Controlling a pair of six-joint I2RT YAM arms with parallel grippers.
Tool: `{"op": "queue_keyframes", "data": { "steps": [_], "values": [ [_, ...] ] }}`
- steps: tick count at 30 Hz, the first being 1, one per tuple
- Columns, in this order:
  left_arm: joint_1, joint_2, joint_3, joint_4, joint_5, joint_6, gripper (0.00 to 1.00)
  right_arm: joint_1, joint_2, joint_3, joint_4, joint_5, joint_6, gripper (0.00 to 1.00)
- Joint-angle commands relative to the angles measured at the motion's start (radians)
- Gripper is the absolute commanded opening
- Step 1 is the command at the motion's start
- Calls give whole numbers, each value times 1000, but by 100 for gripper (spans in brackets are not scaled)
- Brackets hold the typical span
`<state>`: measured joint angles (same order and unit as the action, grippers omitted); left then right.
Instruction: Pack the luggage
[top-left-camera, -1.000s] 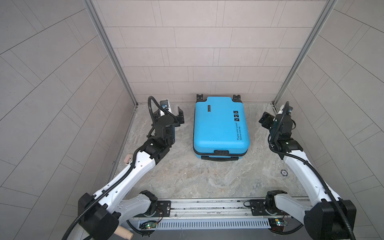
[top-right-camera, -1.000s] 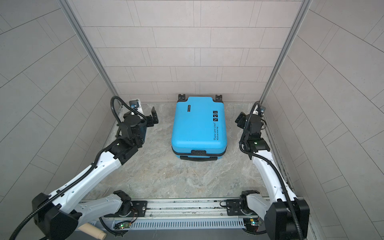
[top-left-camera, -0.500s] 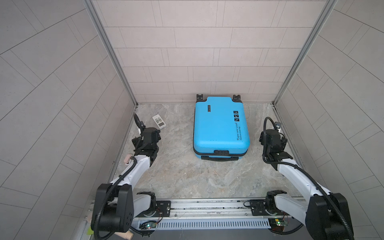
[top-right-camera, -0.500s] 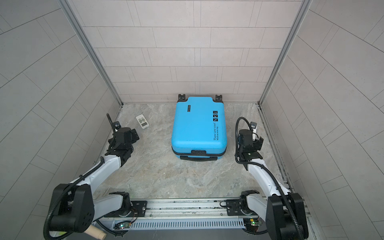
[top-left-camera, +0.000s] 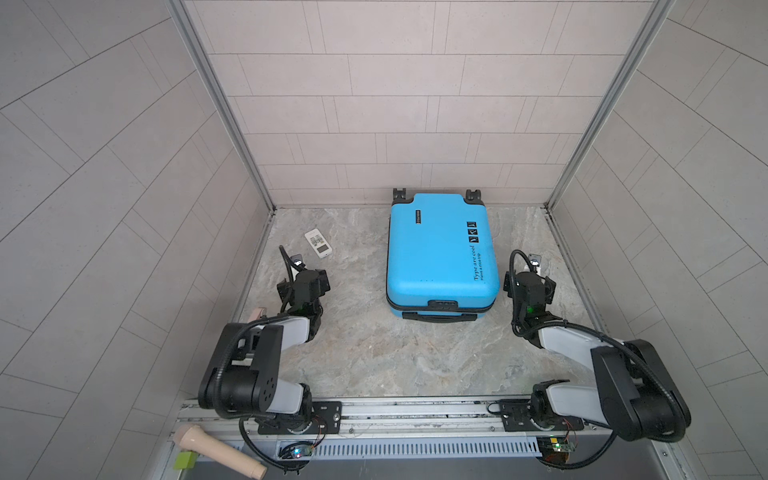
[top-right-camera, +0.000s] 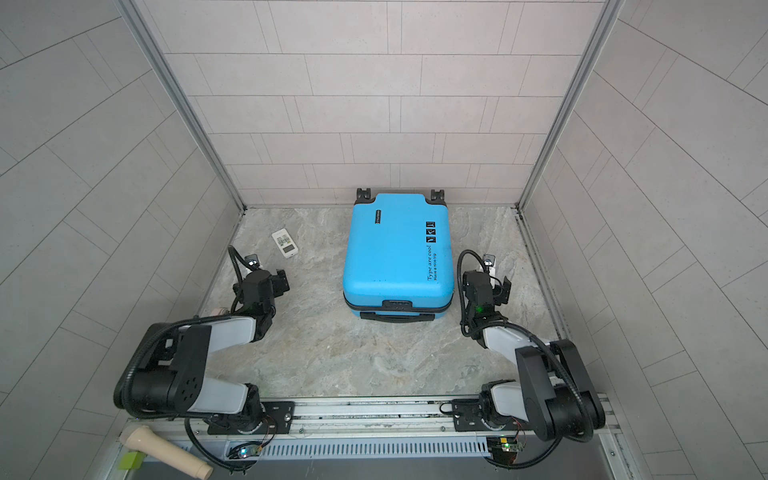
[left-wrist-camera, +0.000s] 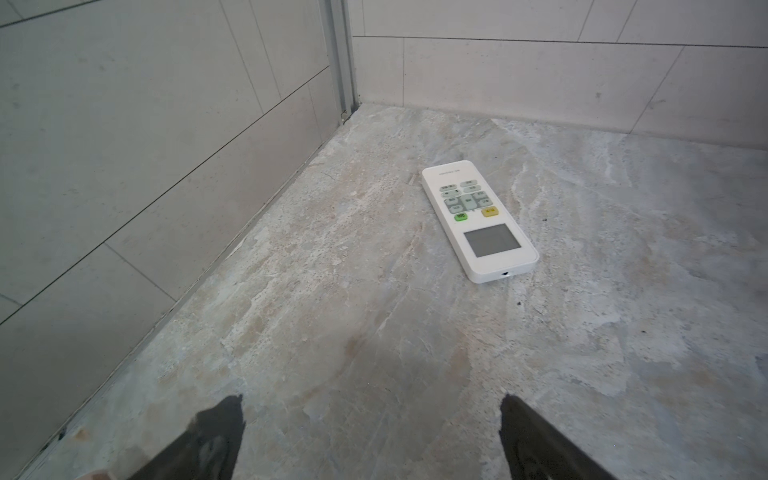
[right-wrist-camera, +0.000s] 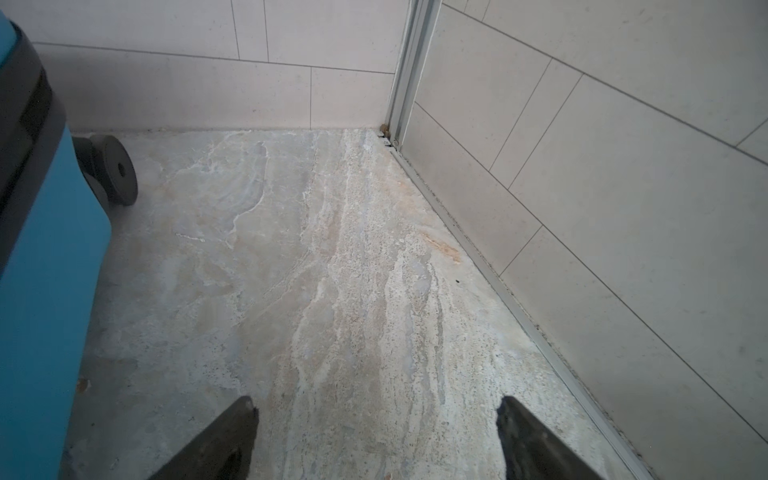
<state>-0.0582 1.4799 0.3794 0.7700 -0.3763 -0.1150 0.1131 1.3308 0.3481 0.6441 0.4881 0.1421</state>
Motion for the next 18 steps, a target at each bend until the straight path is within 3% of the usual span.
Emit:
{"op": "queue_keyframes", "data": {
  "steps": [1,2,5,7,9,11,18],
  "values": [
    [0,122,-73,355,83,84,100,3,93,-51,262,-35,-56,92],
    [0,132,-75,375,72,81,100,2,127,-58,298,-47,-61,92],
    [1,60,43,26,47,39,100,2,185,-9,278,-56,-88,92],
    [1,88,37,72,44,45,100,-4,185,75,105,-62,-60,93],
    [0,131,19,188,45,66,100,-18,189,75,116,-92,-61,95],
    [1,105,40,90,44,45,100,-21,191,77,111,-95,-58,96],
    [0,116,10,181,48,65,100,-23,186,74,107,-97,-56,99]
  ]
}}
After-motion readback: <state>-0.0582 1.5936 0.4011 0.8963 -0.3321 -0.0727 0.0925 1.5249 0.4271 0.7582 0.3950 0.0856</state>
